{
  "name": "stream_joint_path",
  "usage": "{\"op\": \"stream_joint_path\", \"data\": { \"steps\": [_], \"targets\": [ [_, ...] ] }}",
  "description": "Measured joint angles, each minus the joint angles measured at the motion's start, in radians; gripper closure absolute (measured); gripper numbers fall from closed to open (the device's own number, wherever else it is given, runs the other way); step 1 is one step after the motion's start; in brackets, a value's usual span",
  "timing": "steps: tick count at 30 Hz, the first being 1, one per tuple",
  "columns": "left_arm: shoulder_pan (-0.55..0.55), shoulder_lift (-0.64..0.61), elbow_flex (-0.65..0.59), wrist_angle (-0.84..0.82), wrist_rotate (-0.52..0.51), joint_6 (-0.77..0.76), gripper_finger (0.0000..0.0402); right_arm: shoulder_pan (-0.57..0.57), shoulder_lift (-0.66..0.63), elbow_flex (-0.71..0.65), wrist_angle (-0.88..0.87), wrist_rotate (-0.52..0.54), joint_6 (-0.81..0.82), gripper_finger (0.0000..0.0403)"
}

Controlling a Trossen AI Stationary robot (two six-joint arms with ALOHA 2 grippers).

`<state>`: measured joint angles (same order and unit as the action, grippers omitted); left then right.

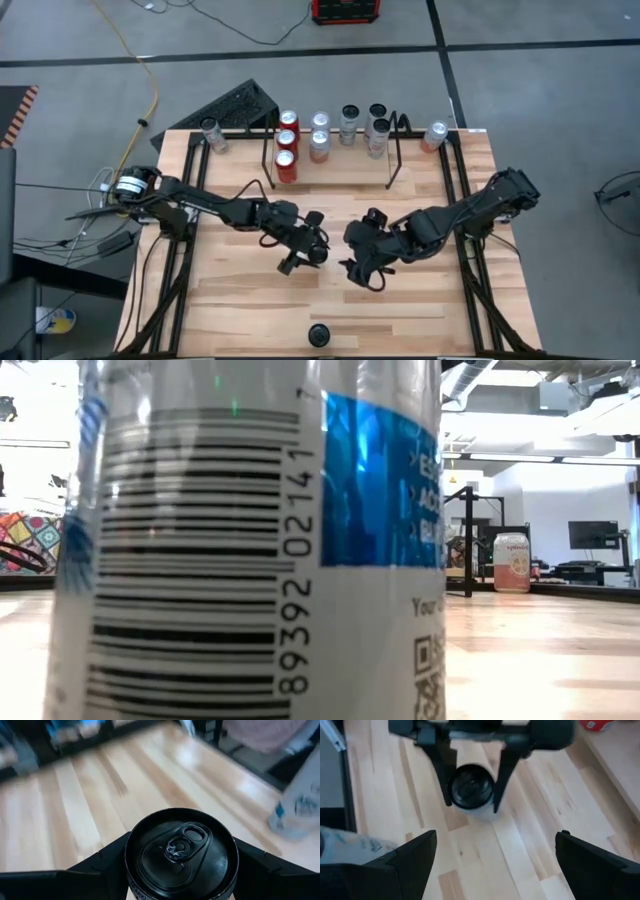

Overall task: Place canned beverage on shelf
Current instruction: Put the top white blue soda can on the shelf aligned with the other white blue soda can

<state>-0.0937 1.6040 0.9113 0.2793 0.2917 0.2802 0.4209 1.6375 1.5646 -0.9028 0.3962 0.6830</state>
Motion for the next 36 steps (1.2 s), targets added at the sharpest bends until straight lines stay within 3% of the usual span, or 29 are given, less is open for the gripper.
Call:
{"op": "stream_joint_path", "data": {
  "steps": [9, 15, 18, 28, 31, 36],
  "targets": [
    [0.005, 0.002, -0.002, 0.002, -0.014, -0.002, 0.0161, -0.019, 0.000, 0.000, 0.005, 0.000, -0.002, 0.0019],
    [0.006, -0.001, 0.001, 0.014, -0.046, -0.057, 0.0044, -0.017, 0.000, 0.000, 0.011, -0.001, -0.002, 0.0019],
    [0.005, 0.000, -0.001, 0.015, -0.046, -0.079, 0.0017, -0.017, 0.000, 0.000, 0.016, -0.001, -0.002, 0.0019],
    [0.005, -0.037, -0.001, 0.136, -0.041, -0.111, 0.0016, -0.017, 0.000, 0.000, 0.017, -0.001, -0.002, 0.0019],
    [0.004, -0.093, -0.001, 0.110, -0.110, -0.112, 0.0016, -0.016, 0.000, 0.000, 0.016, -0.001, -0.002, 0.0019],
    [-0.005, -0.254, -0.001, -0.073, -0.341, -0.194, 0.0016, -0.016, 0.000, 0.000, 0.013, -0.002, -0.008, 0.0019]
  ]
}}
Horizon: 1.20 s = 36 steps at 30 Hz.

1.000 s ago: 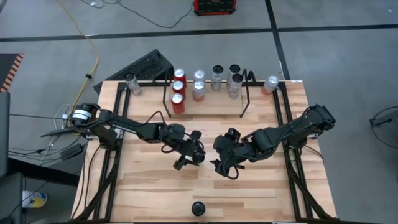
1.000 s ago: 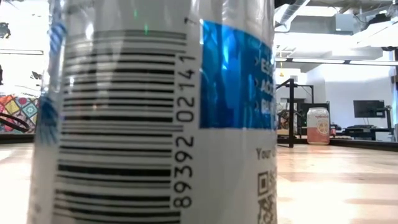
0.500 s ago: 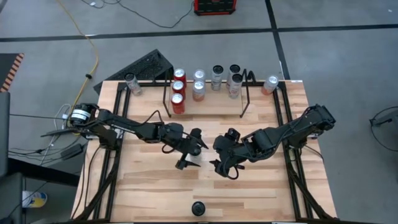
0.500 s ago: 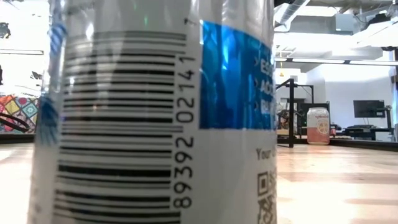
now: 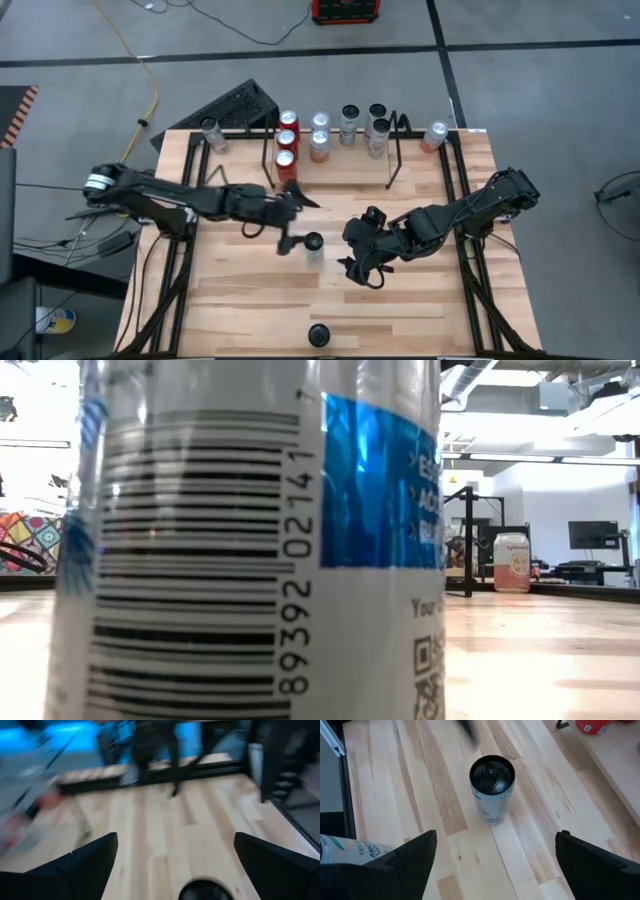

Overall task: Place canned beverage on shelf
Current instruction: Put the top white blue soda can on the shelf aligned with the other white blue soda can

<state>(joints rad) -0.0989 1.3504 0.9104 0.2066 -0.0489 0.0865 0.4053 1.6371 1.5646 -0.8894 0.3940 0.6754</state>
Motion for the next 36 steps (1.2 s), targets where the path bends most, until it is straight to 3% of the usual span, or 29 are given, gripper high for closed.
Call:
{"op": "stream_joint_path", "data": {
  "steps": [4, 9, 16, 20, 27, 36],
  "targets": [
    [-0.044, -0.095, 0.000, -0.167, -0.132, -0.179, 0.0016, -0.002, 0.000, 0.000, 0.003, 0.000, -0.019, 0.0019],
    [-0.159, -0.091, -0.002, -0.326, -0.347, -0.313, 0.0017, -0.018, 0.000, 0.000, 0.004, -0.001, -0.037, 0.0019],
    [-0.333, -0.017, -0.001, -0.289, -0.773, -0.442, 0.0020, -0.022, 0.000, 0.000, 0.005, -0.003, -0.056, 0.0019],
    [-0.401, 0.052, -0.001, -0.255, -0.960, -0.491, 0.0020, -0.019, 0.000, 0.000, 0.003, -0.004, -0.059, 0.0019],
    [-0.443, 0.170, -0.001, -0.157, -1.057, -0.592, 0.0020, -0.020, 0.000, 0.000, 0.002, -0.004, -0.059, 0.0019],
    [-0.461, 0.288, -0.002, 0.050, -1.037, -0.466, 0.0020, -0.020, 0.000, 0.000, 0.007, -0.004, -0.055, 0.0019]
  ]
}}
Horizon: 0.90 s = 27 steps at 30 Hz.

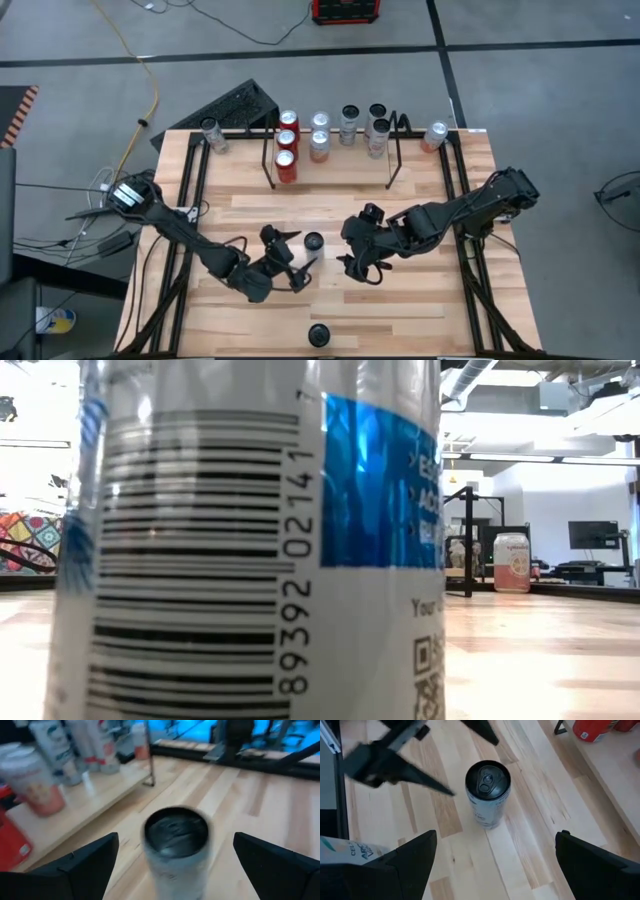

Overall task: Place canned beverage on shelf
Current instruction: Put the top white blue soda can on the shelf aligned with the other white blue soda can

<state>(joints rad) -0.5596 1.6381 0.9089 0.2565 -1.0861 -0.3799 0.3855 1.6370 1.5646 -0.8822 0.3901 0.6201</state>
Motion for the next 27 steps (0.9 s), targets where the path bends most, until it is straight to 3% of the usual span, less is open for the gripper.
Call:
{"op": "stream_joint_path", "data": {
  "steps": [6, 16, 27],
  "targets": [
    [-0.013, 0.001, 0.000, 0.100, -0.047, 0.141, 0.0020, 0.000, 0.000, 0.000, 0.000, 0.000, 0.000, 0.0019],
    [0.052, 0.073, 0.000, 0.139, 0.086, 0.067, 0.0020, -0.002, 0.002, 0.000, 0.010, 0.000, 0.001, 0.0019],
    [0.103, 0.099, 0.000, 0.112, 0.112, 0.054, 0.0021, -0.002, 0.003, 0.000, 0.013, 0.000, 0.008, 0.0019]
  ]
}}
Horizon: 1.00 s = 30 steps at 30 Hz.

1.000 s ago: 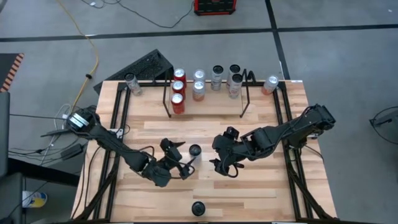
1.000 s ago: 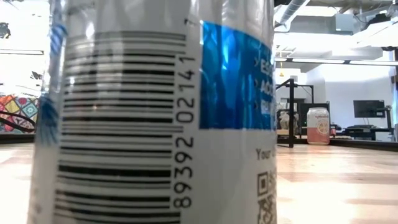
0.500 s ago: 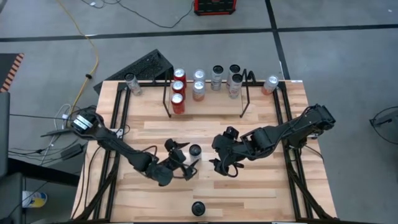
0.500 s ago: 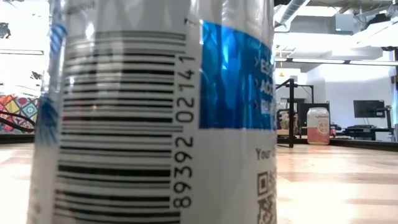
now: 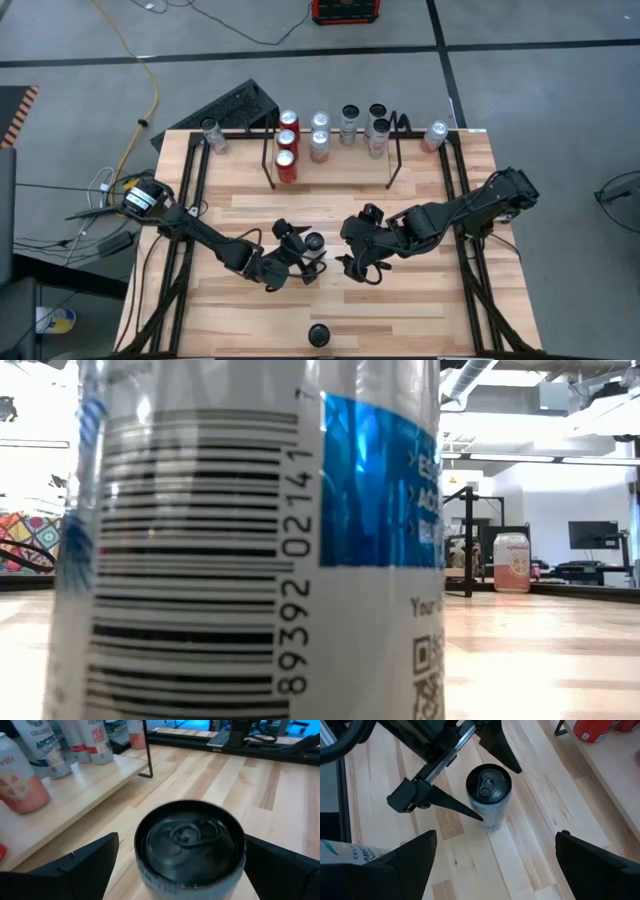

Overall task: Place canned beverage on shelf
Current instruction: Put the top white blue soda can on the shelf aligned with the other white blue soda can

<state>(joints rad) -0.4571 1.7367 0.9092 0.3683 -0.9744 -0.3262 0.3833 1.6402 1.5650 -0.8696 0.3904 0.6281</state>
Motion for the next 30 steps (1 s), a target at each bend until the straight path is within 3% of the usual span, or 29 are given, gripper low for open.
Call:
{"op": "stream_joint_path", "data": {
  "steps": [4, 8, 12, 15, 19, 25, 30],
  "targets": [
    [0.020, 0.000, 0.000, -0.023, 0.052, -0.011, 0.0040, -0.009, 0.000, 0.000, 0.000, 0.000, 0.000, 0.0019],
    [0.026, 0.000, 0.000, -0.018, 0.065, 0.012, 0.0087, -0.013, 0.000, 0.000, -0.002, 0.000, 0.000, 0.0019],
    [0.031, 0.000, 0.000, 0.000, 0.080, 0.092, 0.0157, -0.013, 0.000, 0.000, -0.010, 0.000, 0.000, 0.0019],
    [0.053, 0.000, 0.000, 0.047, 0.149, 0.201, 0.0163, -0.013, 0.000, 0.000, -0.025, 0.000, 0.000, 0.0019],
    [0.101, -0.007, 0.000, 0.154, 0.378, 0.360, 0.0163, -0.010, -0.001, 0.000, -0.061, 0.000, 0.004, 0.0019],
    [0.210, -0.009, 0.000, 0.206, 0.810, 0.412, 0.0163, -0.005, -0.008, 0.000, -0.145, -0.006, 0.031, 0.0019],
    [0.283, -0.009, 0.000, 0.211, 0.974, 0.420, 0.0163, -0.009, -0.008, 0.000, -0.173, -0.006, 0.034, 0.0019]
  ]
}}
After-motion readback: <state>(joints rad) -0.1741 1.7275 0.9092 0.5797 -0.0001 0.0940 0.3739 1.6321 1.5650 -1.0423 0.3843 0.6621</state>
